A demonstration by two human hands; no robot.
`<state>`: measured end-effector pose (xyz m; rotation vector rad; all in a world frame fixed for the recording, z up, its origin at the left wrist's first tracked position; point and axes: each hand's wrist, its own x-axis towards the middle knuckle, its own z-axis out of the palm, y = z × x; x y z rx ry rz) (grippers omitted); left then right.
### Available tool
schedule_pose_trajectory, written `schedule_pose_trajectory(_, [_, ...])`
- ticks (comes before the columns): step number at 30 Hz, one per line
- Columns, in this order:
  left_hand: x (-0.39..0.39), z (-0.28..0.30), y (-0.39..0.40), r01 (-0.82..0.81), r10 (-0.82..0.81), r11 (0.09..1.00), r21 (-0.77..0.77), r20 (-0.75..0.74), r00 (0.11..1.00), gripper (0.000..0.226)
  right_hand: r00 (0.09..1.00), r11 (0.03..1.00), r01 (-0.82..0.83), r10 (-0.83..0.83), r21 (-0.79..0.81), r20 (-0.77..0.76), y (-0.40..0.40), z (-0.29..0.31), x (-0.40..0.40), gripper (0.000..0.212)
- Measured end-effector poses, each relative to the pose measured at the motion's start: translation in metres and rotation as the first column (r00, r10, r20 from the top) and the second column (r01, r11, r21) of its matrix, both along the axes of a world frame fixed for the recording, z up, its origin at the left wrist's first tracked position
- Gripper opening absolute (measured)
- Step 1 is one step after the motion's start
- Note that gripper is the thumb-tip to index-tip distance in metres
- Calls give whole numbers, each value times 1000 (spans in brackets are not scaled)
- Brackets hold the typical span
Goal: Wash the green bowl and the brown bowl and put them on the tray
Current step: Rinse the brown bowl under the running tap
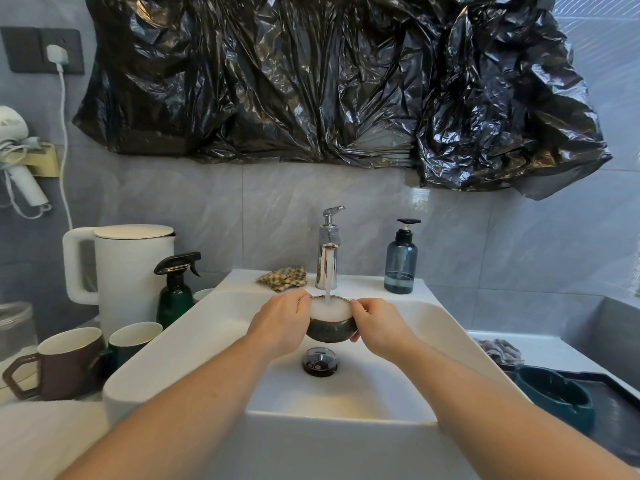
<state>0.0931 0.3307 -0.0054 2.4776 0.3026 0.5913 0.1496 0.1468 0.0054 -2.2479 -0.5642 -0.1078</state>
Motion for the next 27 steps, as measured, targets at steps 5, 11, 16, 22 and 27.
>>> schedule_pose_trajectory(5, [0, 0, 1, 27, -27, 999, -31, 1, 1000, 41, 1000, 1000, 10, -10, 2, 7, 0, -1, 3, 42])
schedule_pose_trajectory(11, [-5, 4, -1, 72, -72, 994, -87, 6, 997, 41, 1000, 1000, 18, -18, -4, 19, -1, -1, 3, 41])
schedule_pose_trajectory(16, [-6, 4, 0, 76, -79, 993, -94, -23, 997, 50, 1000, 1000, 22, -23, 7, 19, -1, -1, 4, 41])
schedule_pose_trajectory(22, [-4, 4, 0, 85, -85, 988, -130, 6, 996, 59, 999, 998, 21, -23, 65, 31, -2, -2, 5, 37])
schedule_pose_trajectory(27, [-4, 2, 0, 85, -85, 989, -117, 10, 996, 54, 999, 995, -4, 0, 101, 40, -3, -5, 8, 37])
